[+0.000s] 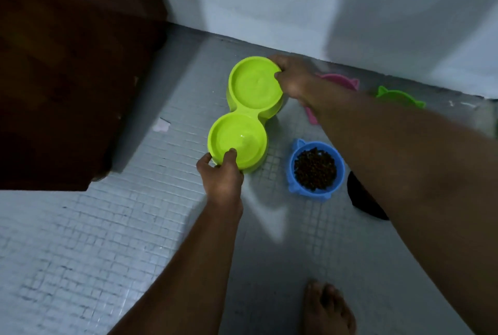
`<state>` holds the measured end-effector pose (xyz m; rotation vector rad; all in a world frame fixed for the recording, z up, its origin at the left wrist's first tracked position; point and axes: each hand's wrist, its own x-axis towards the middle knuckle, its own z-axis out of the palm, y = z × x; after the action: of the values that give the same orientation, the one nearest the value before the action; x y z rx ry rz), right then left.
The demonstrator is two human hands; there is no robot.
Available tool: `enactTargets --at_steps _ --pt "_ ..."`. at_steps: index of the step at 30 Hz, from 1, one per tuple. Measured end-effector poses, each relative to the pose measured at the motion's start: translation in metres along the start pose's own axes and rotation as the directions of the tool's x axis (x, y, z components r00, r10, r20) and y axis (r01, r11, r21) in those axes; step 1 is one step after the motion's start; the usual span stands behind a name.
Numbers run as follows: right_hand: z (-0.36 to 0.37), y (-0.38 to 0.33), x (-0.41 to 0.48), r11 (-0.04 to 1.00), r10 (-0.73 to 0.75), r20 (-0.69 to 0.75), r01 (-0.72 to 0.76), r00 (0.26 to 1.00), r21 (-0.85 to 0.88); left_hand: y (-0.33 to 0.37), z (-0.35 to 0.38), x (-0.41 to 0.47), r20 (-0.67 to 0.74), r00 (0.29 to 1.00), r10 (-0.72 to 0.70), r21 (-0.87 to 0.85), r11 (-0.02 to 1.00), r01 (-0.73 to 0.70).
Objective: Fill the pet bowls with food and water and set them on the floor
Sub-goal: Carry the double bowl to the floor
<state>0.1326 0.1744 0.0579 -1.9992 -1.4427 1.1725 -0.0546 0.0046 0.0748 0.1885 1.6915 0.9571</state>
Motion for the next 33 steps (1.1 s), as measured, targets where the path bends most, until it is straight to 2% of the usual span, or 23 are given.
enactTargets --at_steps 8,14,17,21,24,26,28,30,31,33 --pt "0.017 0.02 0.011 0.998 0.053 -0.023 -0.053 0.998 0.03 -0.013 0.006 0.025 0.045 0.999 0.004 0.054 0.999 -0.006" --pt "0.028 0.032 0.011 1.0 -0.007 -0.059 0.007 0.998 0.004 -0.019 0.0 0.037 0.051 0.998 0.041 0.087 0.995 -0.045" --pt "0.028 0.032 0.006 0.998 -0.008 -0.061 0.004 0.998 -0.066 -0.005 0.002 0.027 0.091 0.996 -0.003 0.148 0.989 -0.01" --pt "0.02 0.03 -0.002 0.998 0.06 -0.081 -0.063 0.995 -0.029 0.008 0.001 0.027 0.104 0.994 -0.024 0.318 0.948 -0.01" --pt "-0.001 0.021 -0.028 0.996 0.082 -0.12 -0.077 0.989 0.044 0.028 0.002 0.009 0.121 0.99 0.074 0.529 0.839 -0.127" --pt "-0.025 0.004 -0.059 0.997 0.067 -0.161 -0.058 0.985 0.06 0.051 0.001 -0.018 0.211 0.967 0.146 0.67 0.699 -0.252" --pt "-0.06 -0.023 -0.098 0.997 0.053 -0.212 -0.04 0.976 0.066 0.085 -0.001 -0.058 0.389 0.903 0.184 0.766 0.479 -0.428" --pt "-0.103 -0.061 -0.142 0.999 0.034 -0.262 -0.028 0.964 0.028 0.134 0.002 -0.103 0.566 0.805 0.178 0.762 0.259 -0.593" --pt "-0.125 -0.082 -0.164 1.0 0.021 -0.286 -0.02 0.958 0.008 0.161 0.006 -0.125 0.624 0.76 0.179 0.736 0.191 -0.649" --pt "-0.169 -0.124 -0.207 1.0 0.009 -0.33 -0.005 0.944 0.012 0.216 0.015 -0.173 0.695 0.689 0.206 0.679 0.124 -0.723"
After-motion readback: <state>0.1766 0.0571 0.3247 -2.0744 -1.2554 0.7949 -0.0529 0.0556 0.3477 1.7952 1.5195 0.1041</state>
